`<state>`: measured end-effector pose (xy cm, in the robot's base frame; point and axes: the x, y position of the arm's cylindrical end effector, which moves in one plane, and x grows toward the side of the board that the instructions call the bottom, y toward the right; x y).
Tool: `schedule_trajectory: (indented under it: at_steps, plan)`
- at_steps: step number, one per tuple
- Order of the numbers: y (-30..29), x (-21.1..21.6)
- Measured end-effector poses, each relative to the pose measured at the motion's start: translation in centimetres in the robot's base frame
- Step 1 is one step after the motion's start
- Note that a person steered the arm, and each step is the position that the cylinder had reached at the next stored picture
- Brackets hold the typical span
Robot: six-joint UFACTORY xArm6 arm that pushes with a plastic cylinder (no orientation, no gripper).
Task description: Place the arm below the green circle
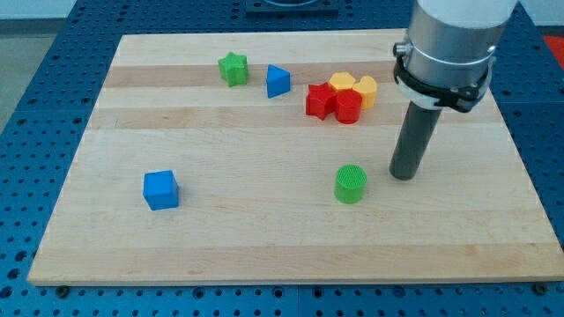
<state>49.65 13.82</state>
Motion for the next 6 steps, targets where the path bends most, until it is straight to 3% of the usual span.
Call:
schedule_trajectory:
  at_steps: [3, 6]
  plan:
    - [0.8, 7.4]
    - [-6.7, 7.7]
